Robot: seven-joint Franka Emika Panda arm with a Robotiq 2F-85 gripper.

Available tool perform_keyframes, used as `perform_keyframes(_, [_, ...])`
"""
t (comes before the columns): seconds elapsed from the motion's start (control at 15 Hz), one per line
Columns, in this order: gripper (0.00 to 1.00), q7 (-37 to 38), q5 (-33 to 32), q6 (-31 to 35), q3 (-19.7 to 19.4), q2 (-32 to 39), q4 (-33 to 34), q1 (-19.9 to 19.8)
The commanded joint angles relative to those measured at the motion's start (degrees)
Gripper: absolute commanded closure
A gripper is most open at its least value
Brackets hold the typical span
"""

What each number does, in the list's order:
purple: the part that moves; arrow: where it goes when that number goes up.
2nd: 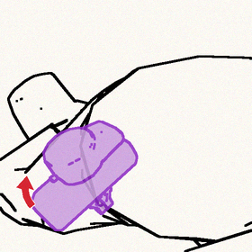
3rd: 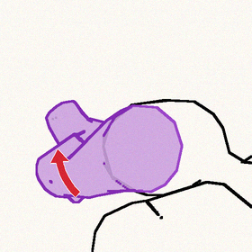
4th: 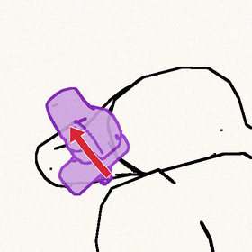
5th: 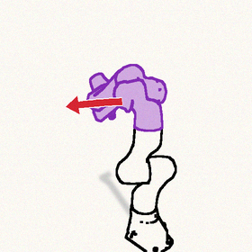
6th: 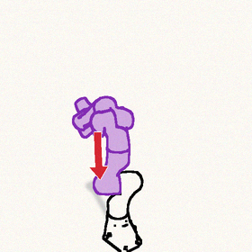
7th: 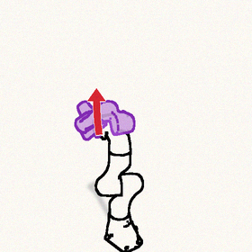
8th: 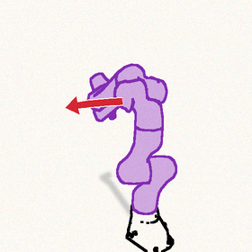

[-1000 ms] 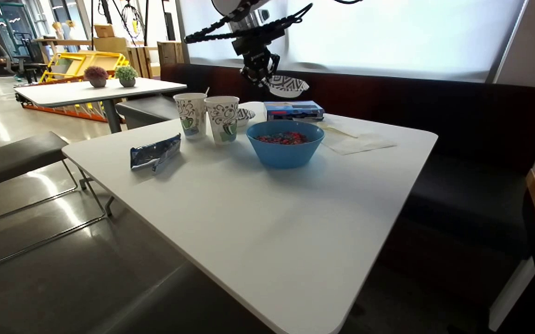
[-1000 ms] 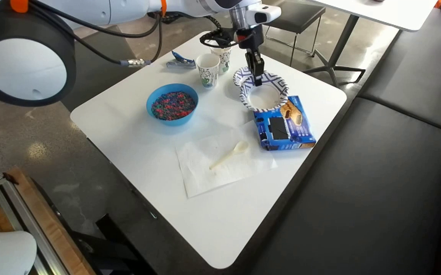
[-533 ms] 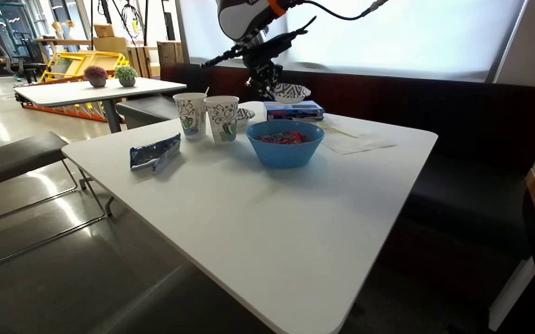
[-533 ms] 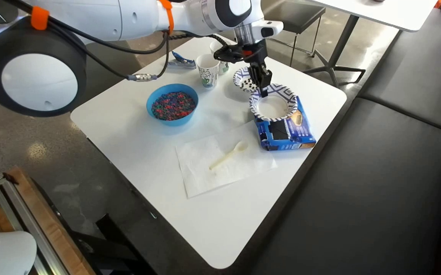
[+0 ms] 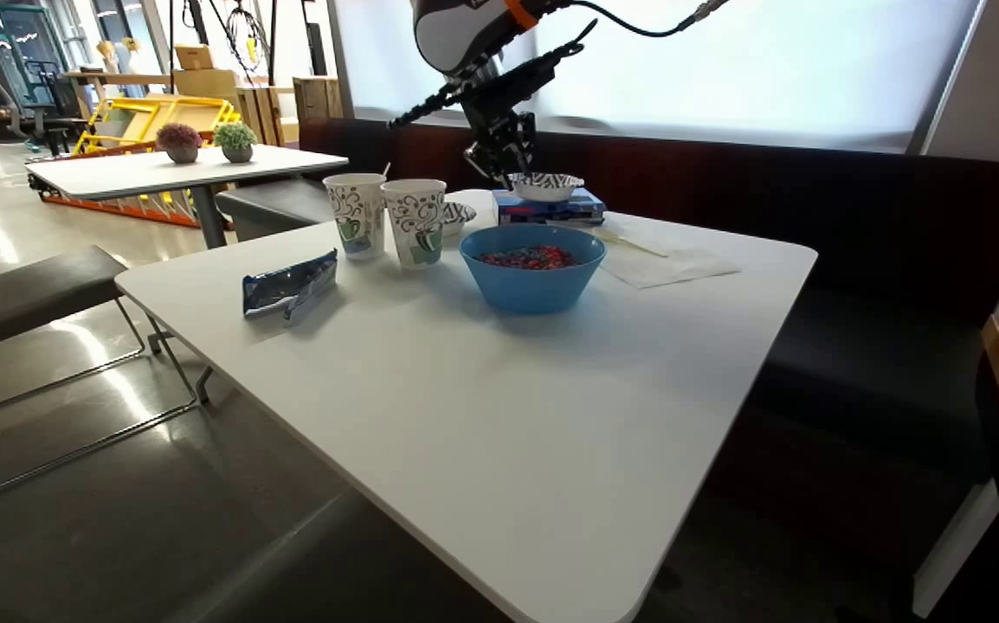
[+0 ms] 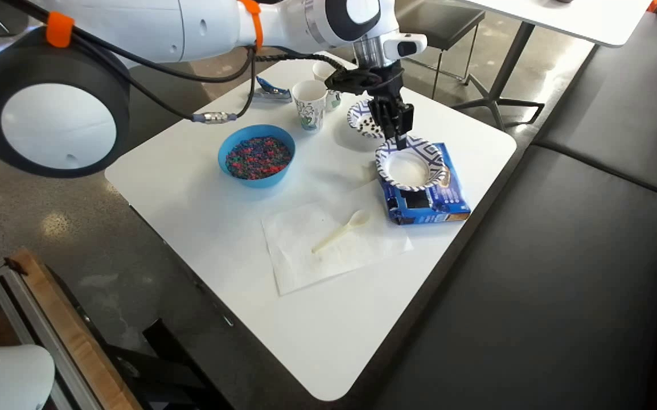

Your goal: Put the left bowl on the blue box

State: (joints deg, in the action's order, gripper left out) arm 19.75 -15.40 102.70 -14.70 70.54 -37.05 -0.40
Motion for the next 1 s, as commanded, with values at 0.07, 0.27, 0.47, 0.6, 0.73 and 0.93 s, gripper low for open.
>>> perform_keyframes(0.07, [0.16, -4.13, 2.74, -15.5, 2.01, -7.54, -1.15, 0.72])
perform_keyframes(0.27, [0.0, -8.38, 3.07, -28.74, 2.62, -12.15, -1.1, 1.22])
perform_keyframes(0.47, [0.0, -19.79, 1.56, -30.78, 3.48, -16.34, -1.79, 0.62])
perform_keyframes(0.6, [0.0, -26.67, 1.7, -29.72, 3.73, -18.46, -2.31, -0.14])
perform_keyframes(0.73, [0.0, -24.54, 1.85, -29.95, 2.5, -16.58, 0.54, 0.37])
perform_keyframes(0.93, [0.0, -28.7, 1.86, -29.9, 2.92, -17.88, 0.26, -0.49])
